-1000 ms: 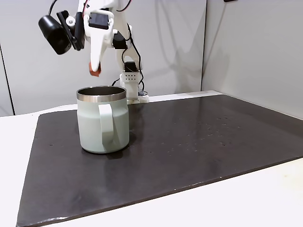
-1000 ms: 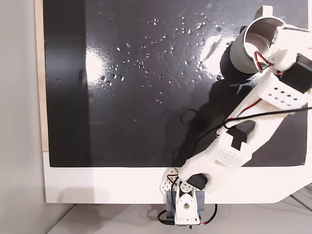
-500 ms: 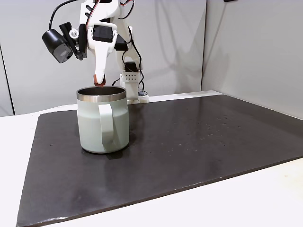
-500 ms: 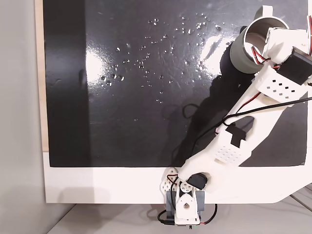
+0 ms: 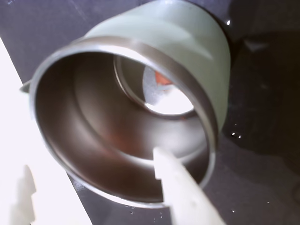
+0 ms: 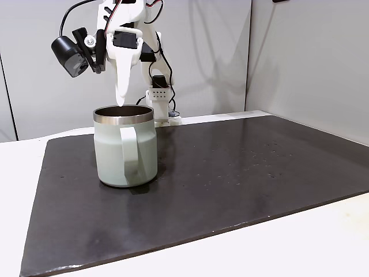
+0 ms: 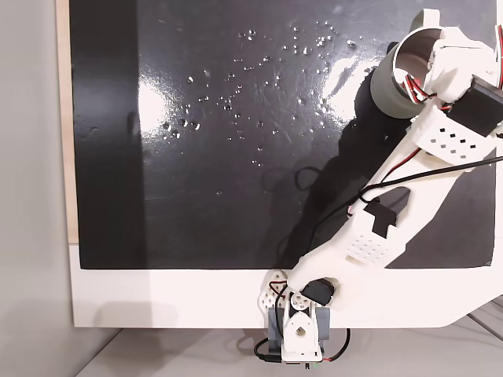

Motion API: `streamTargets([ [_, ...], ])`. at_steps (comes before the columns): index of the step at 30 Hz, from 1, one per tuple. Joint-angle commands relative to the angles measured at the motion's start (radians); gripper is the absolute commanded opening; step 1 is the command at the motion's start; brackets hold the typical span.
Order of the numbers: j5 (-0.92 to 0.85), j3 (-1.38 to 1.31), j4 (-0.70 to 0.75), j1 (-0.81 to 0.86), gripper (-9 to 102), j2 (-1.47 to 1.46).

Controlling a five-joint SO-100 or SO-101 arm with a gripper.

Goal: Grasp a cube and put it in the cup.

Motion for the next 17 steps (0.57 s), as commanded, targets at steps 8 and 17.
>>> streamTargets([
  [8, 0.005, -0.003, 0.008, -0.032, 27, 0.048],
  [17, 0.018, 0.023, 0.009, -0.075, 26, 0.089],
])
